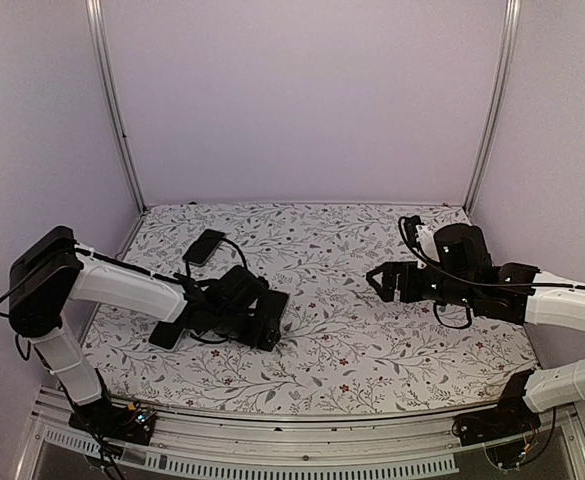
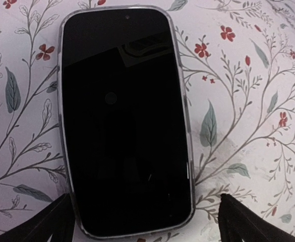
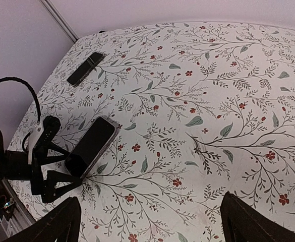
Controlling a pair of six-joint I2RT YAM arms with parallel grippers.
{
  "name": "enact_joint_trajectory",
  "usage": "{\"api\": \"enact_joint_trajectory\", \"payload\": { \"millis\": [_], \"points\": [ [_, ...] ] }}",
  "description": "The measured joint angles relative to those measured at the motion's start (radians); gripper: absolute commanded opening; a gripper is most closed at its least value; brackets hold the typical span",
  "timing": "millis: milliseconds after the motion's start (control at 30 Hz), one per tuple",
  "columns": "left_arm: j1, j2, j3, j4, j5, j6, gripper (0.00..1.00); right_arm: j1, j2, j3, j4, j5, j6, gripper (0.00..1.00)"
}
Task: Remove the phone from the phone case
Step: Adjust the phone with the phone case at the center of the board.
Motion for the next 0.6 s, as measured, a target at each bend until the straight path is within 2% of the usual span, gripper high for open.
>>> {"api": "enact_joint_trajectory", "payload": {
  "millis": [233,600],
  "points": [
    [-0.043,0.038,0.048,-0.056,-0.063,0.004,0.99,0.000,0.000,0.000,0.000,0.000,0.000,0.99],
    [-0.071,0.068,0.091,-0.103,-0.074,0.037,0.99,0.000,-0.002,0.000,-0.001,0.000,0.000,0.99]
  ]
}}
